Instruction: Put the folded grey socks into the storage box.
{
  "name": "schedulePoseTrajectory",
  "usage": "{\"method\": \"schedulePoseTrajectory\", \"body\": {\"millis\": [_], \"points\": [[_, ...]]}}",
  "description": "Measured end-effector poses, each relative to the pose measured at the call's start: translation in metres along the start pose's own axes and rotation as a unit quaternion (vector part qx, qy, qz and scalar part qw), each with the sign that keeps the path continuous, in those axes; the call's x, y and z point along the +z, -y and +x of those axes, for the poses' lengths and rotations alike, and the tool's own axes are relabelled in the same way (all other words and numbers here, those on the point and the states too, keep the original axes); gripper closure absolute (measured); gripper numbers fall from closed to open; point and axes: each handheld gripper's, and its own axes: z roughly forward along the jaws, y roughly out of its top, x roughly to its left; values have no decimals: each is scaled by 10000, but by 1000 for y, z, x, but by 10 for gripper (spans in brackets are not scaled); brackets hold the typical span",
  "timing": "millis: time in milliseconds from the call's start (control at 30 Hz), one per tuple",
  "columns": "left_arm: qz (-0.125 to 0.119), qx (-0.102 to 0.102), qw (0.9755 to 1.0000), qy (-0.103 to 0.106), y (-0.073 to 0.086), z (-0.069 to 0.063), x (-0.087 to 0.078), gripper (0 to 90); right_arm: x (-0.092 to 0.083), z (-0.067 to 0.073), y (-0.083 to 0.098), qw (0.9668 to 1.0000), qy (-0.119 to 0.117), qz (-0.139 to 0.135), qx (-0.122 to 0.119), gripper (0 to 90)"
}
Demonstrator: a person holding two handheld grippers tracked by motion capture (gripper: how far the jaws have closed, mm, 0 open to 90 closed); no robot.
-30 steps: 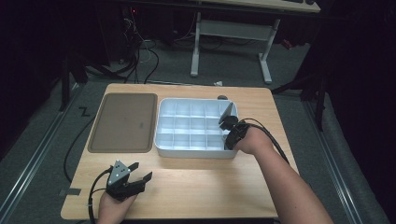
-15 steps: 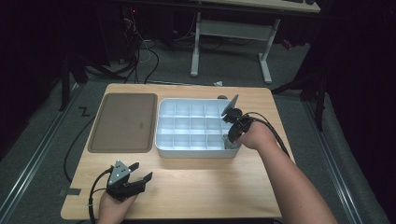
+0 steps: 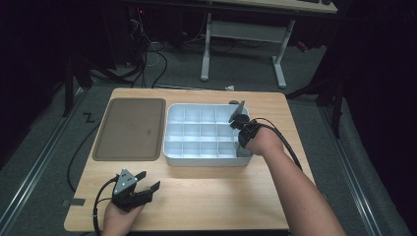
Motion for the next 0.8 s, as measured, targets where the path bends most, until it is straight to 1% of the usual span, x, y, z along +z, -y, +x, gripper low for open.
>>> {"method": "schedulePoseTrajectory", "body": {"millis": [67,100,133,233,267,300,333,367,400,433,467,500,533,567,600,667,700,767,800], "points": [[0,-9,10000,2,0,0,0,338,4,0,-2,10000,-12,56,11,900],[-2,-9,10000,1,0,0,0,338,4,1,-2,9999,-5,106,106,900],[-7,-12,10000,-1,0,0,0,338,7,0,-3,10000,-6,98,14,900],[-1,-13,10000,1,0,0,0,338,12,2,-5,9998,25,186,19,900],[0,-15,10000,4,0,0,0,338,14,2,-5,9998,46,205,-24,900],[1,-13,10000,3,0,0,0,338,16,4,-6,9995,63,277,103,900],[1,-15,10000,3,0,0,0,338,18,3,-7,9996,57,267,-7,900],[1,-15,10000,4,0,0,0,338,21,4,-7,9994,70,329,86,900],[1,-13,10000,5,0,0,0,338,22,5,-8,9993,93,346,98,900],[1,-12,10000,5,0,0,-1,338,25,4,-9,9993,105,353,-13,900],[3,-12,10000,5,0,0,-1,338,28,5,-9,9991,108,410,60,900],[1,-13,10000,7,0,1,-1,338,29,4,-10,9990,113,427,-17,900],[-1,-13,10000,8,0,1,-1,338,31,6,-10,9989,107,453,56,900],[6,-11,10000,10,0,1,-1,338,32,6,-10,9988,148,465,51,900],[3,-15,10000,10,0,1,-1,338,34,5,-11,9989,145,455,-43,900],[0,-19,10000,12,0,1,-1,338,34,5,-10,9990,141,428,31,900],[2,-17,10000,12,0,1,-1,338,33,4,-9,9990,151,411,29,900],[11,-11,10000,13,0,1,0,338,26,2,-8,9992,162,348,75,900],[12,-7,10000,7,0,0,0,338,21,1,-6,9994,132,292,155,900]]}}
